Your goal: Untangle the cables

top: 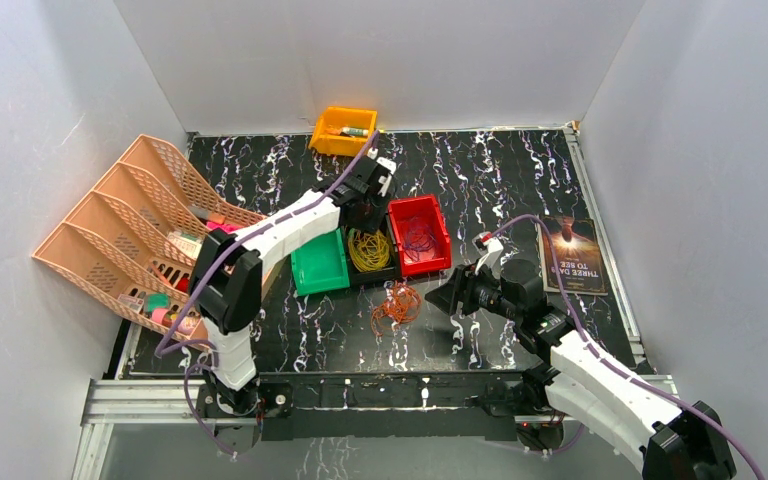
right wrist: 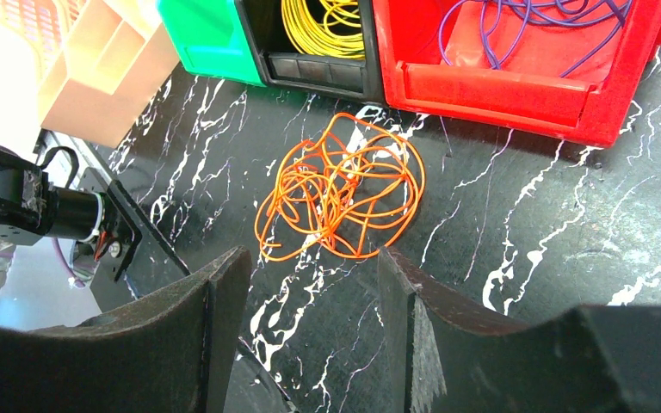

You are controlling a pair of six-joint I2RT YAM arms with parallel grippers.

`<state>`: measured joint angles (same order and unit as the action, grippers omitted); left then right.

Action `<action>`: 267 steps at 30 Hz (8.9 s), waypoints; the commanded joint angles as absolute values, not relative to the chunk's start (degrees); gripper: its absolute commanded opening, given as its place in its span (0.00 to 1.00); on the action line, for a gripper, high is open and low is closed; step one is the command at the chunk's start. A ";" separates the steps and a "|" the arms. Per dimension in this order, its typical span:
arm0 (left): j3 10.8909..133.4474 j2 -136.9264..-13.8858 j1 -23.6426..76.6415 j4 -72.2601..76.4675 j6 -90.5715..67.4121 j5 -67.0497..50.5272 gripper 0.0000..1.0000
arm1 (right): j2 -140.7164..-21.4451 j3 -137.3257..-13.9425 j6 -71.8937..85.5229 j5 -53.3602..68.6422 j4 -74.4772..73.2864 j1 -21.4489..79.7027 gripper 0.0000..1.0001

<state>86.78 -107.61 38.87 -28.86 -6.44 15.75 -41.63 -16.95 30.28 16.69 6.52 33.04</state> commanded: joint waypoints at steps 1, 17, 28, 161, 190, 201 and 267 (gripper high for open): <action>89.04 -100.30 39.20 -30.22 -6.45 16.26 0.48 | -40.78 -17.29 30.76 17.05 9.53 33.15 0.65; 75.55 -84.58 43.76 -24.25 -14.34 9.97 0.57 | -38.41 -23.11 33.00 1.08 -1.73 33.19 0.65; 63.53 -79.89 55.22 -15.71 -32.17 14.32 0.59 | -39.55 -23.44 33.91 -1.22 -3.84 33.16 0.65; 88.77 -65.94 60.58 -34.67 -11.31 42.27 0.00 | -47.58 -12.54 31.52 11.01 18.96 33.22 0.50; 83.67 -68.93 40.40 -36.71 -11.87 31.34 0.00 | -42.44 -12.63 29.88 8.41 12.76 33.18 0.66; 77.36 -69.80 32.70 -32.01 -12.17 21.94 0.00 | -42.69 -12.54 29.44 8.05 12.36 33.16 0.66; 69.50 -90.19 23.91 -26.01 -14.00 11.25 0.47 | -36.96 -12.96 28.70 6.52 5.35 33.20 0.68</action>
<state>67.24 -94.91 24.32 -24.45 -14.74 10.70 -37.28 -11.44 29.58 6.37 4.32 33.08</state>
